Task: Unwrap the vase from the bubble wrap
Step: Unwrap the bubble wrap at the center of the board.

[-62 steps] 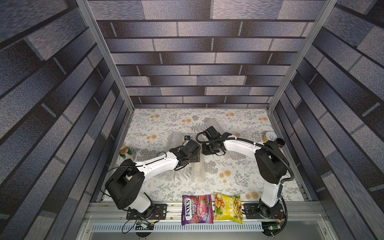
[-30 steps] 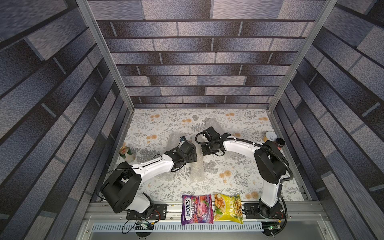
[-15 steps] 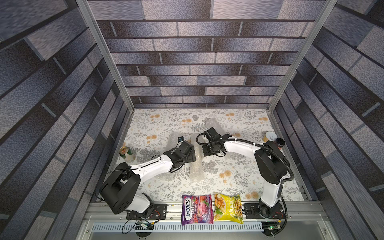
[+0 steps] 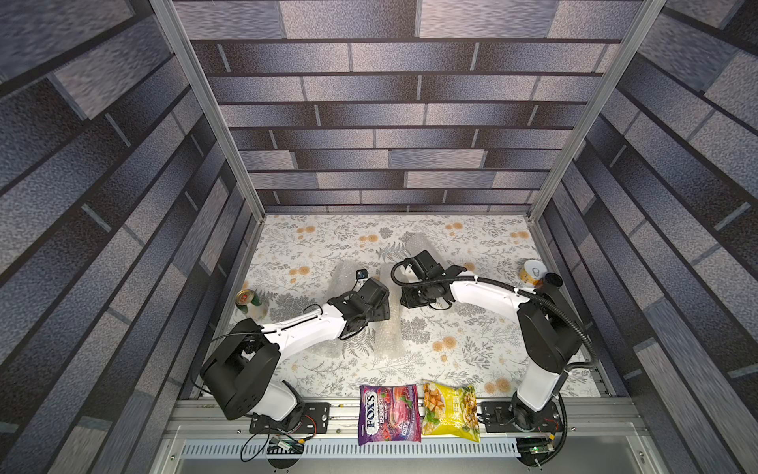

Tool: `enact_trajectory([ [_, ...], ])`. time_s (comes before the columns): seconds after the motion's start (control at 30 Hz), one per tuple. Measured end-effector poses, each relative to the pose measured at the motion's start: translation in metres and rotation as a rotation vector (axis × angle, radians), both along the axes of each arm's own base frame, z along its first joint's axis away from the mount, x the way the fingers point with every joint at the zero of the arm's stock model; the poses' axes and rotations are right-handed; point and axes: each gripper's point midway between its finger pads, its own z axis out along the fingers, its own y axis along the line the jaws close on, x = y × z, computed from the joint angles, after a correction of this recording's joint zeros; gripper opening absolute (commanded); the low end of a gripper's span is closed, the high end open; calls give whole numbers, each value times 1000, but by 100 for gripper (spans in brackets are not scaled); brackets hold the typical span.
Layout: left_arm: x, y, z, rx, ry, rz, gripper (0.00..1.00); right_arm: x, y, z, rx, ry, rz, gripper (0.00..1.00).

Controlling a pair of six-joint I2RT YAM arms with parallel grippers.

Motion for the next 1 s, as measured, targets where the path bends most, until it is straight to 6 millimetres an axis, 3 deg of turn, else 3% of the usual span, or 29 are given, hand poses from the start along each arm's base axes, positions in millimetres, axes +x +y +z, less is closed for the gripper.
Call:
enact_trajectory([
  [0.27,0,-9,1,0,1,-16,87,-19,-7,15,53,32,-18,28],
  [0.5,0,-11,1,0,1,-20,87,-33,-9,3,64,109,-42,29],
  [1.0,0,-11,1,0,1,-22,87,-35,-6,-18,53,170,-52,29],
])
